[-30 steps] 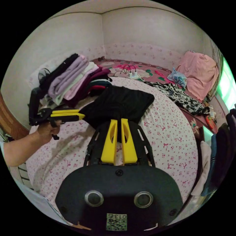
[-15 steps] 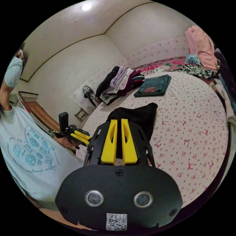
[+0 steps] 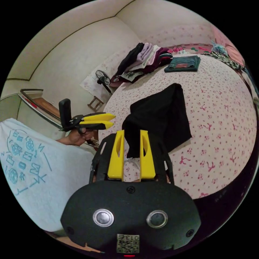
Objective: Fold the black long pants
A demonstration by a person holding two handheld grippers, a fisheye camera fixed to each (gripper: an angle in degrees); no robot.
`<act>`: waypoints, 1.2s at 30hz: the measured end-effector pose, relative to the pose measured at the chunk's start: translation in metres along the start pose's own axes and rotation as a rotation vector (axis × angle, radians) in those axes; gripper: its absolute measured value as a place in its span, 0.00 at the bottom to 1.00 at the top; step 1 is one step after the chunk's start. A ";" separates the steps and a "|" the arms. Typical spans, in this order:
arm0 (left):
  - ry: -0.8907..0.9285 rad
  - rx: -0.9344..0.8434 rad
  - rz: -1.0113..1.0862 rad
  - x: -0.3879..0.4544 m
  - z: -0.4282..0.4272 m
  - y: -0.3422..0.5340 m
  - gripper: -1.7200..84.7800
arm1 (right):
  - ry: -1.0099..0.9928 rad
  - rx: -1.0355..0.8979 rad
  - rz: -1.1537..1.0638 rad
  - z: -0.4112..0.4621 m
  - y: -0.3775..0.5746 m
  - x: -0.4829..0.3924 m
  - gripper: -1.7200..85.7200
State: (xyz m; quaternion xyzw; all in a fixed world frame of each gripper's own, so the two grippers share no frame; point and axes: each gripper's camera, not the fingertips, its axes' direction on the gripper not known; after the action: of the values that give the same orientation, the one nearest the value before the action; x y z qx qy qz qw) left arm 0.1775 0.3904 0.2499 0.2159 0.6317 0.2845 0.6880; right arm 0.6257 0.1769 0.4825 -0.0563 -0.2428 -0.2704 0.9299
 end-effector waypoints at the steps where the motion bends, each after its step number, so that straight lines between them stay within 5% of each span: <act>1: 0.015 -0.007 0.002 0.003 0.003 -0.004 0.17 | 0.015 -0.004 0.036 -0.003 0.013 0.004 0.10; 10: 0.032 -0.283 0.056 0.058 0.105 -0.083 0.22 | 0.161 -0.009 0.133 -0.006 0.057 0.006 0.09; 14: 0.030 -0.341 0.071 0.059 0.121 -0.100 0.14 | 0.200 -0.038 0.172 0.005 0.062 0.006 0.09; 15: 0.092 -0.330 0.060 0.054 0.114 -0.106 0.05 | 0.187 -0.048 0.180 0.009 0.062 0.005 0.09; 20: 0.235 -0.130 -0.123 -0.002 0.050 -0.104 0.03 | 0.205 -0.055 0.158 0.021 0.060 -0.015 0.08; 27: -0.018 0.209 -0.420 -0.122 -0.127 -0.038 0.03 | 0.280 -0.056 0.205 0.044 0.058 -0.042 0.09; 36: -0.093 0.205 -0.617 -0.156 -0.167 0.052 0.11 | 0.466 -0.122 0.148 0.104 0.022 -0.091 0.15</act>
State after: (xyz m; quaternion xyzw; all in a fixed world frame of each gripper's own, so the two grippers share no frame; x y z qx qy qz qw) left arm -0.0002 0.3153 0.3827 0.0955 0.6606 -0.0127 0.7445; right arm 0.5268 0.2627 0.5302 -0.0661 -0.0005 -0.2212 0.9730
